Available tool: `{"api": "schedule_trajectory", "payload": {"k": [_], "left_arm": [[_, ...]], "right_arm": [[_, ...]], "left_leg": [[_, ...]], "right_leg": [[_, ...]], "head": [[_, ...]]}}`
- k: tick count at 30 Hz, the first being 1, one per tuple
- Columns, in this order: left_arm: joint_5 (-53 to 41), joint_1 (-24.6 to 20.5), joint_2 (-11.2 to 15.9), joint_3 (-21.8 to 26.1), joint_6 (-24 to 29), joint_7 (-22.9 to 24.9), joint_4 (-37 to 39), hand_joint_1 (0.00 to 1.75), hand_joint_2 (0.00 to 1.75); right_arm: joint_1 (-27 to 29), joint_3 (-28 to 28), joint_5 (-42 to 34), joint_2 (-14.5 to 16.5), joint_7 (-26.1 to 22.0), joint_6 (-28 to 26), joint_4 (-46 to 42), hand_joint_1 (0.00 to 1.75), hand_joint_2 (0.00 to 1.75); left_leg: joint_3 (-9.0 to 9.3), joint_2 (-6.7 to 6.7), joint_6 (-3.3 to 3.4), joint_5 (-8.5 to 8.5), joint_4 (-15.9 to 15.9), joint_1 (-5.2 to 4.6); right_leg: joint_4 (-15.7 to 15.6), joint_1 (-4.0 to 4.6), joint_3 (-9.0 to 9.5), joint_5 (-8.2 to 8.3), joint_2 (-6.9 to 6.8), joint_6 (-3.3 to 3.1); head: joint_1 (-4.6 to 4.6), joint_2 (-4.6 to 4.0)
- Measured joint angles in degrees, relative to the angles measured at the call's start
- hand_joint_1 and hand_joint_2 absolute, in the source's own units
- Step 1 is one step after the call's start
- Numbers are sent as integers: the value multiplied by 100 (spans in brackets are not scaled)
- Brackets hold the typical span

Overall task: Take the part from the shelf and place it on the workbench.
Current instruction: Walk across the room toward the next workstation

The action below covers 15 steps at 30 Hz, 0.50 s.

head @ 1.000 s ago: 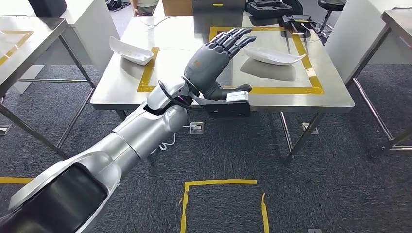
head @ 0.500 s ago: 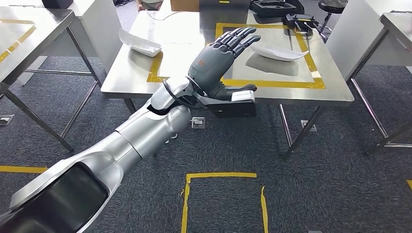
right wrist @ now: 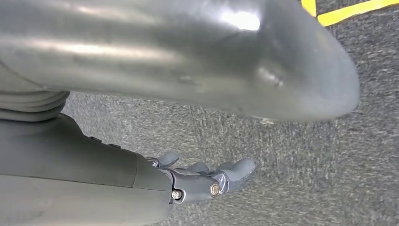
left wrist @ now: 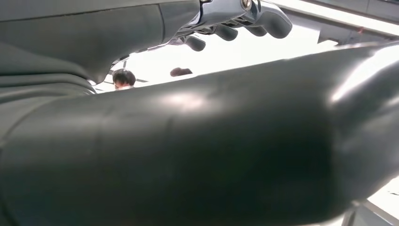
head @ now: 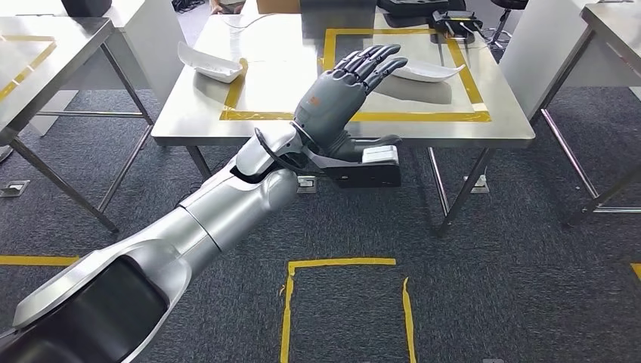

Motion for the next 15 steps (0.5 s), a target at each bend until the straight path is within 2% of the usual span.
{"api": "schedule_trajectory", "payload": {"k": [1, 2, 5, 10, 14, 15], "left_arm": [[35, -6, -7, -13, -24, -17, -5, 0, 0], [79, -12, -13, -25, -56, -40, -9, 0, 0], [191, -17, -20, -58, -146, -96, -10, 0, 0], [464, -20, -17, -92, -406, -207, 0, 0, 0], [428, -30, -7, -99, -401, -382, 118, 0, 175], [367, -44, 5, -91, -379, -445, 191, 0, 175]], "right_arm": [[1, -5, -6, 4, -10, -1, 0, 0, 0], [-1, -8, -9, 6, -21, -1, 0, 0, 0], [-4, -13, -11, 10, -45, -2, 0, 0, 0], [1, -23, -7, 14, -63, -34, -10, 0, 0], [3, -25, 89, 15, -69, -72, -13, 0, 175], [2, -25, 112, 15, -75, -80, -13, 0, 175]], "left_leg": [[199, 4, 40, 63, -334, -16], [310, 6, 56, 97, -540, -30], [293, 8, 64, 160, -610, -51], [240, 9, 131, 226, -606, -59], [223, 10, 151, 243, -603, -64], [220, 10, 154, 245, -602, -65]], "right_leg": [[-5, 5, -13, 27, 0, 26], [-8, 8, -20, 37, -1, 46], [-46, -3, -21, 68, -6, 81], [-144, -10, -17, 212, 0, 163], [-168, -14, -17, 247, 0, 183], [-169, -15, -17, 250, 0, 186]], "head": [[-3, 0], [-4, 0], [-10, 0], [-9, 0], [-9, 0], [-9, 0]]}}
